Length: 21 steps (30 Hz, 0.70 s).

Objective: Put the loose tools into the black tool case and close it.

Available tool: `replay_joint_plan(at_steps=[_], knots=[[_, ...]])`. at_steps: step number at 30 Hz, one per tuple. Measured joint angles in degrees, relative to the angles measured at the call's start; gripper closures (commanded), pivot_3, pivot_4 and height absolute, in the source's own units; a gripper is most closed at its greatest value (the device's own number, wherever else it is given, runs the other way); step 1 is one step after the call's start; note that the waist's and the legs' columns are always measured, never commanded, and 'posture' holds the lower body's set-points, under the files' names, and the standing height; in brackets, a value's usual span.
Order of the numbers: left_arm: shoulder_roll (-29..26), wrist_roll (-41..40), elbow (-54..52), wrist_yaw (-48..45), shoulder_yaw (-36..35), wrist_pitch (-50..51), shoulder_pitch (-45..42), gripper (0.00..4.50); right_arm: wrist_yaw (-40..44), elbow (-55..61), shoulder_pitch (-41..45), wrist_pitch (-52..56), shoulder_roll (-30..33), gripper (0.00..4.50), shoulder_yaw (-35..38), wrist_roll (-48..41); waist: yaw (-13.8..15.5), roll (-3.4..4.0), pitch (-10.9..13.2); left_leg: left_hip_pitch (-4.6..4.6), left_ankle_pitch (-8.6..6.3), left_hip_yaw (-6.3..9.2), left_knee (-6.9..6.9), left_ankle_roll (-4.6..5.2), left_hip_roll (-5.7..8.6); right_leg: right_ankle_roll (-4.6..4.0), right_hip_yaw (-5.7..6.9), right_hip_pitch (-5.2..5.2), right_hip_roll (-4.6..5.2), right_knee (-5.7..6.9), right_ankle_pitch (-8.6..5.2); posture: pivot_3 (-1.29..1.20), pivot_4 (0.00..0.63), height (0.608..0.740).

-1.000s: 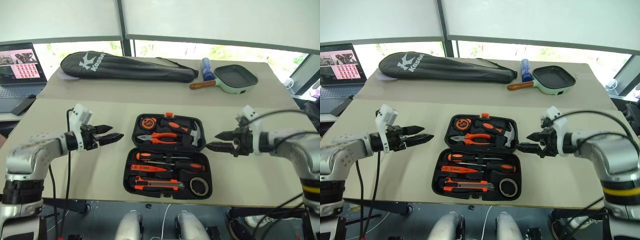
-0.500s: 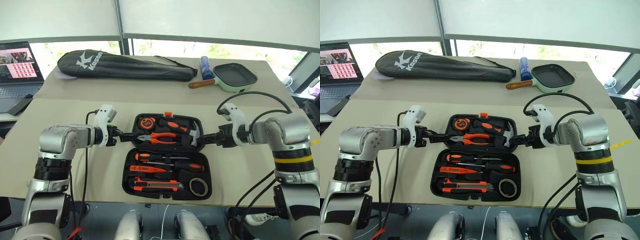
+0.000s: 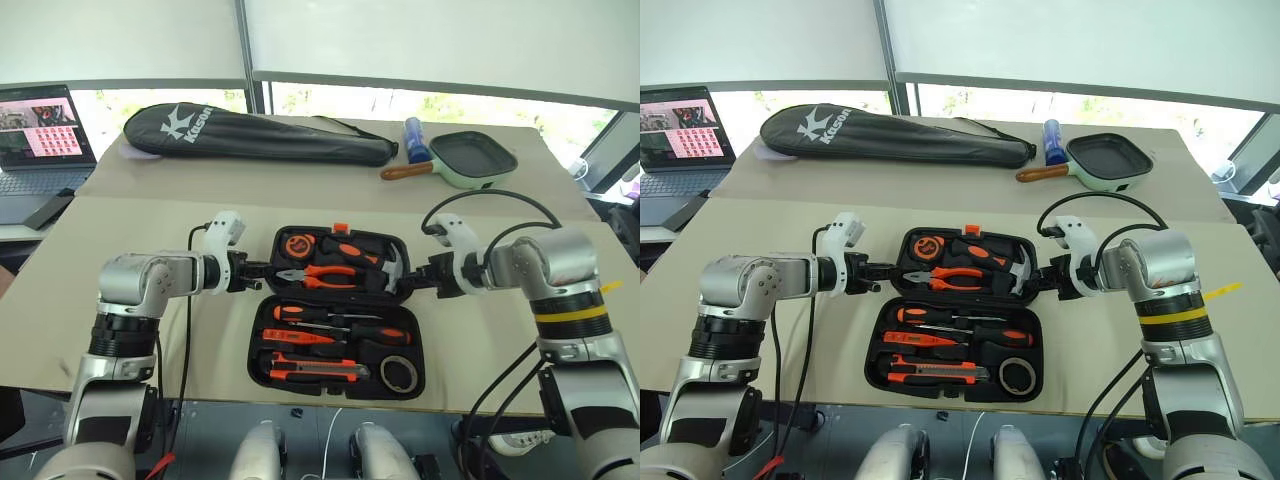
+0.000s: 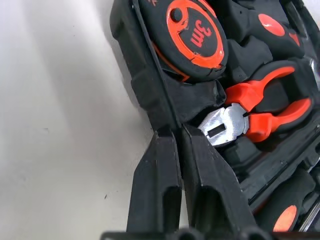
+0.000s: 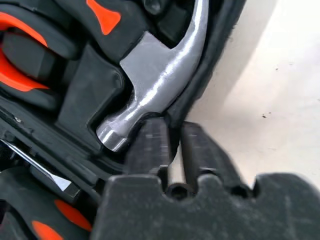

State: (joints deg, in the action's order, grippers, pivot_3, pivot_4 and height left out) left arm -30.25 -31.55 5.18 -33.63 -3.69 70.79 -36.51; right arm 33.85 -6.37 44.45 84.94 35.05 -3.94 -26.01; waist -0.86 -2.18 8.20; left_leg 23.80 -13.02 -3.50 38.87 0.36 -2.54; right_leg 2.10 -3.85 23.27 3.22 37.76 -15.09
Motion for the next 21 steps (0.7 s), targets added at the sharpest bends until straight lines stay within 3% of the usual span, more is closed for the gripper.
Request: replay_joint_plan(at_steps=[3, 6, 9, 15, 21], knots=[[1.16, -0.27, -0.14, -0.71, -2.8, -3.55, 2.58, 4.5, -0.85, 0.44, -2.15, -4.56, -2.15, 4.41, 2.85, 0.32, -0.15, -0.01, 0.0, -0.12, 0.0, 0.01, -0.03, 0.0, -0.03, 0.0, 0.01, -0.13, -0.01, -0.08, 0.02, 0.0, 0.15, 0.74], [1.58, 0.21, -1.03, -3.87, -4.16, -13.51, 6.78, 4.5, 0.48, 4.12, -7.01, -16.45, -2.53, 4.41, 3.46, 1.28, -0.35, 0.01, 0.09, 0.07, 0.02, 0.0, -0.04, -0.03, -0.04, -0.01, -0.01, 0.1, -0.02, -0.05, 0.02, 0.0, 0.15, 0.74], [1.68, 1.89, -2.79, -7.58, -4.83, -26.23, 10.56, 4.5, 1.72, 8.69, -11.32, -28.17, -2.37, 4.41, 4.62, 2.92, -0.17, 0.05, 0.15, 0.94, 0.08, 0.04, -0.01, -0.12, -0.01, 0.0, -0.12, 1.05, 0.02, 0.15, 0.06, 0.0, 0.15, 0.74], [1.54, 8.44, -4.19, -12.96, -5.06, -53.58, 18.07, 4.5, 9.79, 15.94, -23.6, -65.87, 4.78, 4.41, 0.9, 13.96, 0.25, 0.08, 0.18, 1.26, 0.01, -0.04, -0.09, -0.02, -0.02, 0.02, 0.02, 1.18, 0.11, -0.22, 0.06, 0.0, 0.15, 0.74], [-0.08, 19.0, -2.06, -15.01, -3.71, -81.66, 26.58, 4.5, 7.8, 11.5, -31.57, -95.62, 6.4, 4.41, -0.91, 25.57, 0.18, 0.08, 0.18, 1.04, -0.05, -0.19, -0.09, 0.07, -0.02, 0.04, 0.01, 0.96, 0.17, -0.3, 0.07, 0.0, 0.15, 0.74]])
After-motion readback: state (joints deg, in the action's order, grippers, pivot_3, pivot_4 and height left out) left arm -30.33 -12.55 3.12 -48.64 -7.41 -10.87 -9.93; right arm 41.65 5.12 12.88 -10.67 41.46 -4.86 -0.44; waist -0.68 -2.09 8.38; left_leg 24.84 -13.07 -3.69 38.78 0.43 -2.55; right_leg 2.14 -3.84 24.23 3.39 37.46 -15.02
